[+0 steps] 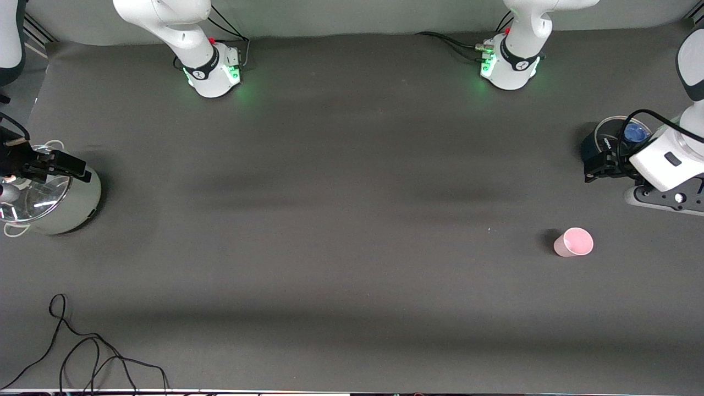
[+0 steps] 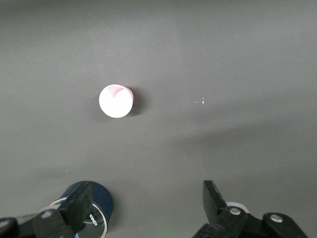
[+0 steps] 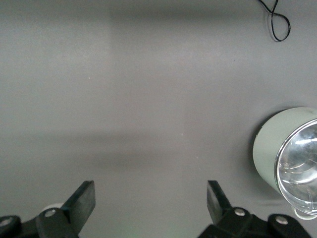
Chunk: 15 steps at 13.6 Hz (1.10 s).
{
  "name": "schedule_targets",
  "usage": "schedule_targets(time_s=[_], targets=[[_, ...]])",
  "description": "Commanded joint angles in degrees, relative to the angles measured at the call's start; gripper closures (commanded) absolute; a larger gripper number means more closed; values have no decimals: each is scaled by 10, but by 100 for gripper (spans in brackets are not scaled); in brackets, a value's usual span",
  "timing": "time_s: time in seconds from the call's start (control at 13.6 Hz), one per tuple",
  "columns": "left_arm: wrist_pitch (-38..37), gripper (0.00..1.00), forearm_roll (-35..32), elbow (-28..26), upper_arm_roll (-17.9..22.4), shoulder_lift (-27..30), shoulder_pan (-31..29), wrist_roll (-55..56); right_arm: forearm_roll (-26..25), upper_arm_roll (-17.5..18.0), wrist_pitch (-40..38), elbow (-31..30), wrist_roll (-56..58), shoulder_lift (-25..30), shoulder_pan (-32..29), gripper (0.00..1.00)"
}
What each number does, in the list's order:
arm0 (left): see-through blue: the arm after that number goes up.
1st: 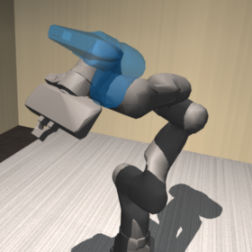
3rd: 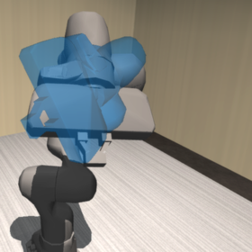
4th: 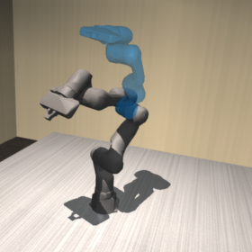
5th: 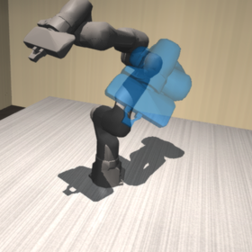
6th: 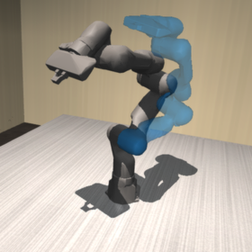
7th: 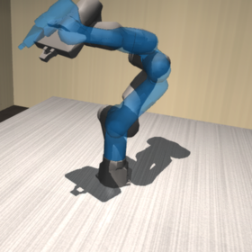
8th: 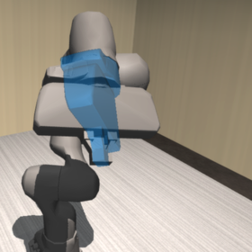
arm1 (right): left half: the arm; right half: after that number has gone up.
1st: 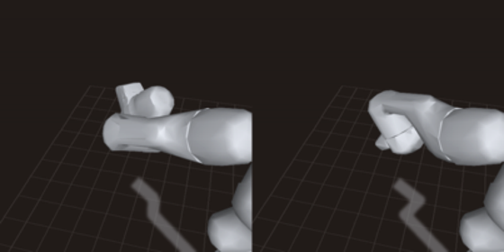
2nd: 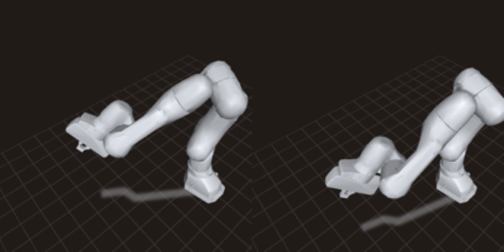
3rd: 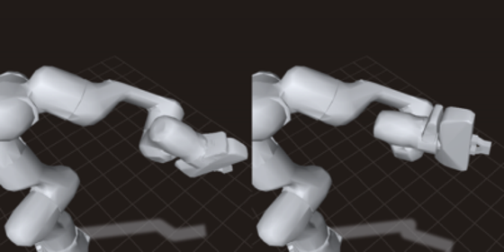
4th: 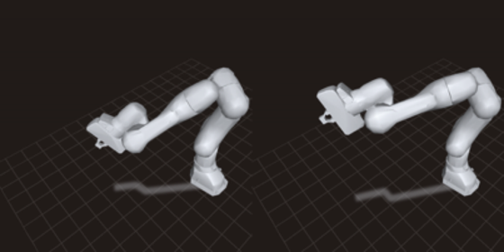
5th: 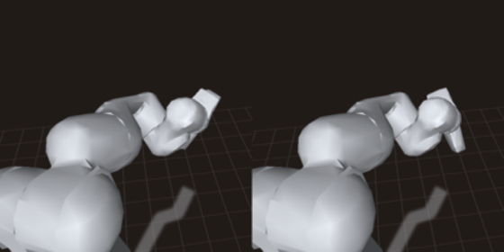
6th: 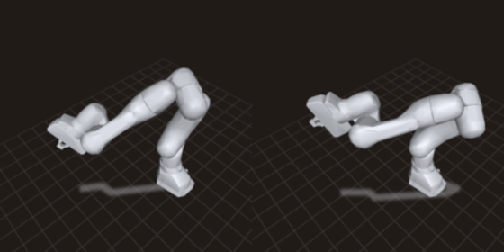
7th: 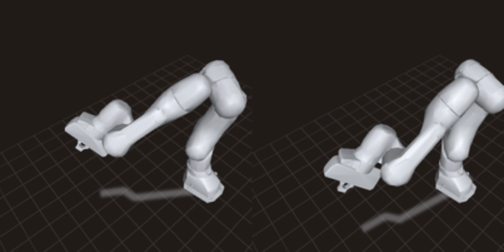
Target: Transfer pink cup from left to right arm
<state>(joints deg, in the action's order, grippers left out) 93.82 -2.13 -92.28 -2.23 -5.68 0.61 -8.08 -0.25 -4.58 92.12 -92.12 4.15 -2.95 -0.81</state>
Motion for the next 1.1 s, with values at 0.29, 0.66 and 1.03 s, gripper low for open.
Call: schedule_targets(time_s=[0.29, 0.66, 1.03], targets=[[-14, 1, 7, 18, -1, -6, -4, 2, -9, -3, -4, 6, 9, 0, 3, 0], [-14, 1, 7, 18, -1, -7, -4, 1, -7, -3, -4, 6, 7, 0, 3, 0], [-7, 1, 7, 18, -3, -12, -24, -7, -6, -3, -3, 6, 7, 0, -1, 0]])
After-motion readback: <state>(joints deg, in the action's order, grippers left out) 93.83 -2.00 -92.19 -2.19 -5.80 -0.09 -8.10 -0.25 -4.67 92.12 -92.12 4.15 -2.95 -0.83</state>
